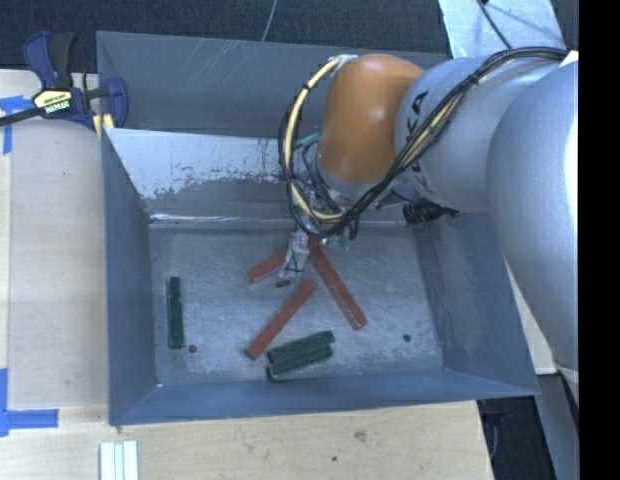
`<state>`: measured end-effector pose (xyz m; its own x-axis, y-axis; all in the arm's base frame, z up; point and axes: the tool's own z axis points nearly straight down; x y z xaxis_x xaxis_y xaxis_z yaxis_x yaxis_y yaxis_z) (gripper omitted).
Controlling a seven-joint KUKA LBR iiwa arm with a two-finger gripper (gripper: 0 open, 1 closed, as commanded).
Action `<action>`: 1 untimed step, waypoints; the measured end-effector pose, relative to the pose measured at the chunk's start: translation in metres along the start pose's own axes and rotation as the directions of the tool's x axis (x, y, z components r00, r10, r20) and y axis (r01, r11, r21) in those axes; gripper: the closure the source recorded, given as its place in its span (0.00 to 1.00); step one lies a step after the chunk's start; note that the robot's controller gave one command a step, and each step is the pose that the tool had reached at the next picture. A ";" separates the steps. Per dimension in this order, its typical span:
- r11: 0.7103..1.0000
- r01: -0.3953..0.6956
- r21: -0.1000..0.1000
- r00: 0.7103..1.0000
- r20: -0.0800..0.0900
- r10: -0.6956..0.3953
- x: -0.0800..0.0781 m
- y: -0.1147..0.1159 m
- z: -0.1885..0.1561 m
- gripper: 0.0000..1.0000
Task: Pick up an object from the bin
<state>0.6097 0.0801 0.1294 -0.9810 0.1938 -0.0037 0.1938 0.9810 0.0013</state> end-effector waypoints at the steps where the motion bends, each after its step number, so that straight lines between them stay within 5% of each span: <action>1: 0.998 0.066 0.001 0.998 -0.001 -0.066 0.008 -0.008 0.002 0.00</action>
Offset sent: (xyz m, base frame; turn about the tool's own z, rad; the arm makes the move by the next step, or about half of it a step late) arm 0.0062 0.0003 -0.0594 -0.1736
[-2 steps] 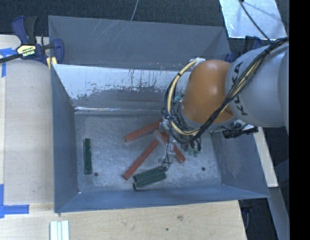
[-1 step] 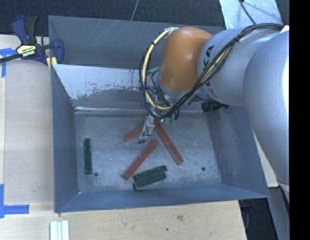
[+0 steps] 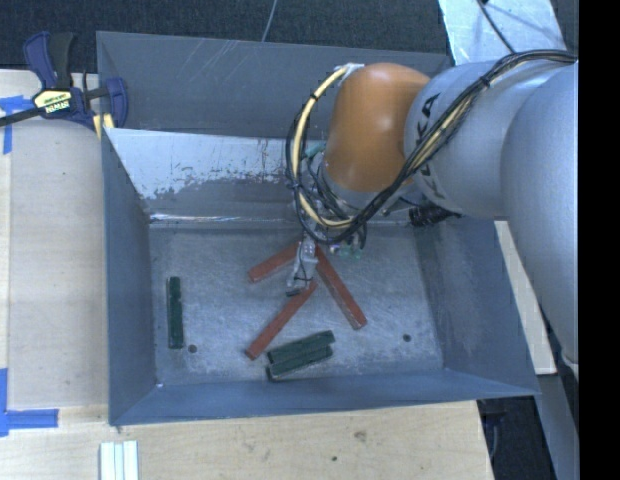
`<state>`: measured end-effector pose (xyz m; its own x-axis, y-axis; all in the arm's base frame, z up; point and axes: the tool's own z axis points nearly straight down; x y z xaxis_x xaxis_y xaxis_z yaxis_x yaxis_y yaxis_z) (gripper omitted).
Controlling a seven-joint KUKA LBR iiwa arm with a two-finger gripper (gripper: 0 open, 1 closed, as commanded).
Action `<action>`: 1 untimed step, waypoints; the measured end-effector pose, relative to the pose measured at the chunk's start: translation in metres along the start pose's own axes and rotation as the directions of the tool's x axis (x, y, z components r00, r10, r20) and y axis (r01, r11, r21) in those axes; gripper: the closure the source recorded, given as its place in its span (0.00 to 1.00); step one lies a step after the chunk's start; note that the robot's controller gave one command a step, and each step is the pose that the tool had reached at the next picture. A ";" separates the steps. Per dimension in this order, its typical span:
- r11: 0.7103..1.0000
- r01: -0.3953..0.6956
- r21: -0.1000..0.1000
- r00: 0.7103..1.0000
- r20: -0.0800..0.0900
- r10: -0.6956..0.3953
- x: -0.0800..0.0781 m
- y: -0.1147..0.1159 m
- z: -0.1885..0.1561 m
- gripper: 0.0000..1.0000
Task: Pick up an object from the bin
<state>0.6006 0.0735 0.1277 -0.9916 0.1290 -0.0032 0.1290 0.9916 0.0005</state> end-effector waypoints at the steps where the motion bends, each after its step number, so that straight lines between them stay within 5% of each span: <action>1: 0.994 0.109 0.000 0.994 0.001 -0.109 -0.015 0.008 0.059 0.00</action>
Offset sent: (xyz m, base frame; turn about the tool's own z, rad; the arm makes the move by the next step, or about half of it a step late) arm 0.0106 0.0056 -0.0577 -0.1236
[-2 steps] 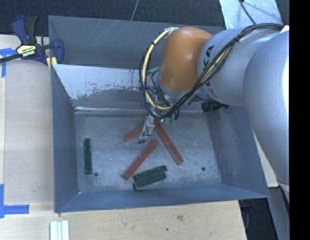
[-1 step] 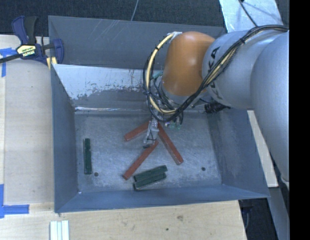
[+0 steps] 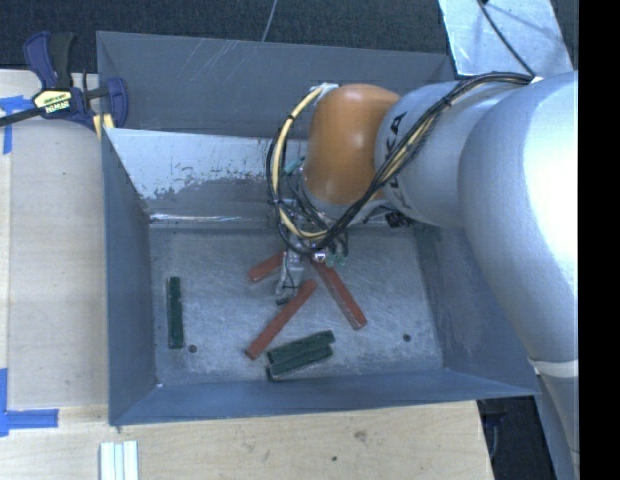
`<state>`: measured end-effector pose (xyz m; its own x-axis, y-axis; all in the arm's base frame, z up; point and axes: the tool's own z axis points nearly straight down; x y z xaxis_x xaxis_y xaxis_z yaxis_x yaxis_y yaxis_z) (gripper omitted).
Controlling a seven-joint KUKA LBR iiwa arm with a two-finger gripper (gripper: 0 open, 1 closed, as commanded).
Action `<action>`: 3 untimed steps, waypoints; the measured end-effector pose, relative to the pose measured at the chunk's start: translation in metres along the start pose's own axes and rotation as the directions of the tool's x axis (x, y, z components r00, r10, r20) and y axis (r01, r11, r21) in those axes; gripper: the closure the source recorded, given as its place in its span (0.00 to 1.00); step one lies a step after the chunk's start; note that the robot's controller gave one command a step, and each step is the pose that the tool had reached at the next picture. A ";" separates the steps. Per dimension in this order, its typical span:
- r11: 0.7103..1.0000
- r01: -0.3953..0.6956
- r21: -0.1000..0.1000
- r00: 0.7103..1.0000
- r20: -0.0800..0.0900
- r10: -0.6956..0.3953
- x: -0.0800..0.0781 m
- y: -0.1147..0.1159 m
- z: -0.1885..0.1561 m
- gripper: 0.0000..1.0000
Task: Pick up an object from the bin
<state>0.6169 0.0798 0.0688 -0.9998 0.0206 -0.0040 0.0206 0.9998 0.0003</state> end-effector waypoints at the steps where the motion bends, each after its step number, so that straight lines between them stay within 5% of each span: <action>1: 1.000 0.010 0.000 1.000 0.002 -0.010 0.001 0.000 -0.003 1.00; 3: 1.000 0.011 0.000 1.000 0.002 -0.011 0.002 0.000 -0.004 1.00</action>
Offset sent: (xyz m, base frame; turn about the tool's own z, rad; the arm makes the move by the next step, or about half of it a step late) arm 0.0000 0.0000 0.0000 0.0000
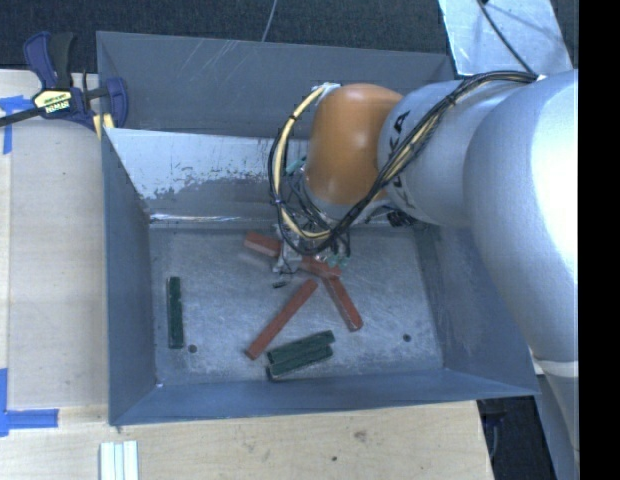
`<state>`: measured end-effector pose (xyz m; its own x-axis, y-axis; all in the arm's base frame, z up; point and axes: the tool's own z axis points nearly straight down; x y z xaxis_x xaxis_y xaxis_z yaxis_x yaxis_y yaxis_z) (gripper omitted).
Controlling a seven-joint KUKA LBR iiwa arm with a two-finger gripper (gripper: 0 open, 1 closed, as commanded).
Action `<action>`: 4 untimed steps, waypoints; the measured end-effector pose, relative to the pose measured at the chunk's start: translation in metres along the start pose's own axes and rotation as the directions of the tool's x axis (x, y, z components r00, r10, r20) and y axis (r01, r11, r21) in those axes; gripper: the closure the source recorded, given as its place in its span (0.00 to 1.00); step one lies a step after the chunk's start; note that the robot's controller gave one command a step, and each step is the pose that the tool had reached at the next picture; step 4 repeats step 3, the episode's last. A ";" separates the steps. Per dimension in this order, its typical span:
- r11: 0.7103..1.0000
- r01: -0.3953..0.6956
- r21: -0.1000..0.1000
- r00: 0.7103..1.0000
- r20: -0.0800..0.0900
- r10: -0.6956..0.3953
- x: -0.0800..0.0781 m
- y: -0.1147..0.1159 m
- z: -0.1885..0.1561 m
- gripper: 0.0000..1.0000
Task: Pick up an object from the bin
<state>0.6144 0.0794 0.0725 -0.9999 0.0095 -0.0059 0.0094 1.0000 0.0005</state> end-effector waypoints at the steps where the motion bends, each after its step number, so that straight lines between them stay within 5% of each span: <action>1: 1.000 0.000 0.000 1.000 -0.001 0.000 0.000 0.000 -0.003 1.00; 4: 1.000 0.000 0.001 1.000 -0.012 0.000 0.002 -0.001 -0.022 1.00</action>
Offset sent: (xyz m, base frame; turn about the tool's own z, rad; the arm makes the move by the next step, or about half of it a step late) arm 0.0000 -0.0001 0.0409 0.0000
